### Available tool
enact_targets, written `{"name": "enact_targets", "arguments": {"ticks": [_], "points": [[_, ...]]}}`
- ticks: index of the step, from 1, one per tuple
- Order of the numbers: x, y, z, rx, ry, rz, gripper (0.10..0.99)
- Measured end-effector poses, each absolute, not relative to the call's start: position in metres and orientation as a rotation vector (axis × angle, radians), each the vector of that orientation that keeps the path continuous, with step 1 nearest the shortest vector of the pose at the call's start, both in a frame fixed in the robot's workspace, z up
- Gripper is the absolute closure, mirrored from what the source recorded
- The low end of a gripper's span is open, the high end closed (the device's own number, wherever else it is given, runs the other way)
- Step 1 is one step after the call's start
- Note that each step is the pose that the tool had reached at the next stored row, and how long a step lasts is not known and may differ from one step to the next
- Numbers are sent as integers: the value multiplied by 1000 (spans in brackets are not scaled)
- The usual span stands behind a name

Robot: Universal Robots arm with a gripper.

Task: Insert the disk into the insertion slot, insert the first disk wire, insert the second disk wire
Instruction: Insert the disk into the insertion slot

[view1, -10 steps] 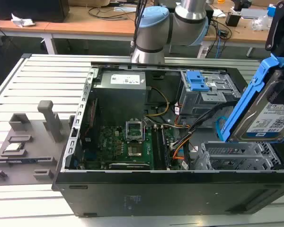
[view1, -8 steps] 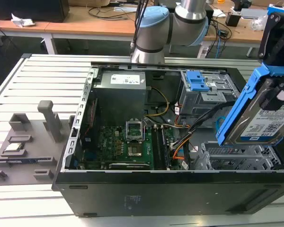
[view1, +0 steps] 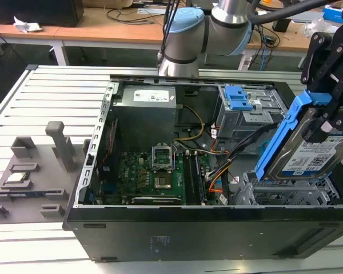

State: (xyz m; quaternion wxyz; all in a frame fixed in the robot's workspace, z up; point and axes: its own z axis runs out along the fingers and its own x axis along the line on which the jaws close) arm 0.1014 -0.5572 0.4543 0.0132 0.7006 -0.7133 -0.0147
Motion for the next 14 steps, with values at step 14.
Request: {"name": "enact_targets", "arguments": {"ticks": [14], "points": [[100, -551, 431, 2182, -2222, -45, 722]]}}
